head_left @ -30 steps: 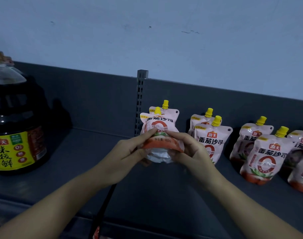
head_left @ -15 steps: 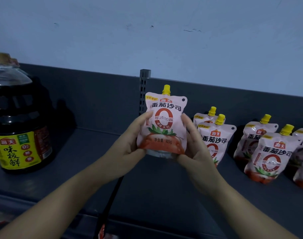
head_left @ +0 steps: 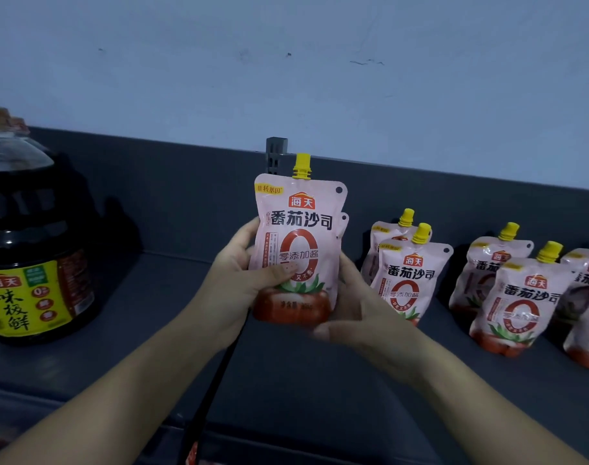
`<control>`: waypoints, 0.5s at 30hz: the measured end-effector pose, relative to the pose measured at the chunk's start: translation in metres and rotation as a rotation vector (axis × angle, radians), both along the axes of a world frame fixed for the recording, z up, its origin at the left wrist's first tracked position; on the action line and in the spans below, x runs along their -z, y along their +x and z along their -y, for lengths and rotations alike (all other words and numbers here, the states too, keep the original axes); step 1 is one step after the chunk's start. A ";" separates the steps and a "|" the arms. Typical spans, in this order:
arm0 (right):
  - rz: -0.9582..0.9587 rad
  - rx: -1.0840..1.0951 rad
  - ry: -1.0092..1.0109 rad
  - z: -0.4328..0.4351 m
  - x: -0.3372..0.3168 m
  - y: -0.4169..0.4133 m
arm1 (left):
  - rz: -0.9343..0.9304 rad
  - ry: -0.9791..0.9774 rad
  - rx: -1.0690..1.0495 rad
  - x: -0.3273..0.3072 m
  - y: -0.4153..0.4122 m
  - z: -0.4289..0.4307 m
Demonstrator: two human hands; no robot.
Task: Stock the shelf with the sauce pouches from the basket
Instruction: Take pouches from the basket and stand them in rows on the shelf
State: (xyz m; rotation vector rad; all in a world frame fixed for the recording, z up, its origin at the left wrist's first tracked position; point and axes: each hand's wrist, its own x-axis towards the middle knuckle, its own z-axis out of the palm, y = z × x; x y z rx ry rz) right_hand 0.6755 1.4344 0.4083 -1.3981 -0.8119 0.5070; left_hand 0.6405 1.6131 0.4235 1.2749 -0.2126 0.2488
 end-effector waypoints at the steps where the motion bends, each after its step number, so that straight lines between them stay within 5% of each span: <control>1: -0.065 0.002 -0.002 -0.001 -0.001 0.002 | 0.005 -0.023 0.011 0.002 0.002 0.001; 6: -0.109 0.099 -0.064 -0.003 0.004 0.010 | 0.010 -0.012 0.079 0.008 0.012 0.005; 15: -0.033 0.212 -0.127 -0.004 0.023 0.025 | -0.108 0.315 0.094 0.020 0.029 -0.007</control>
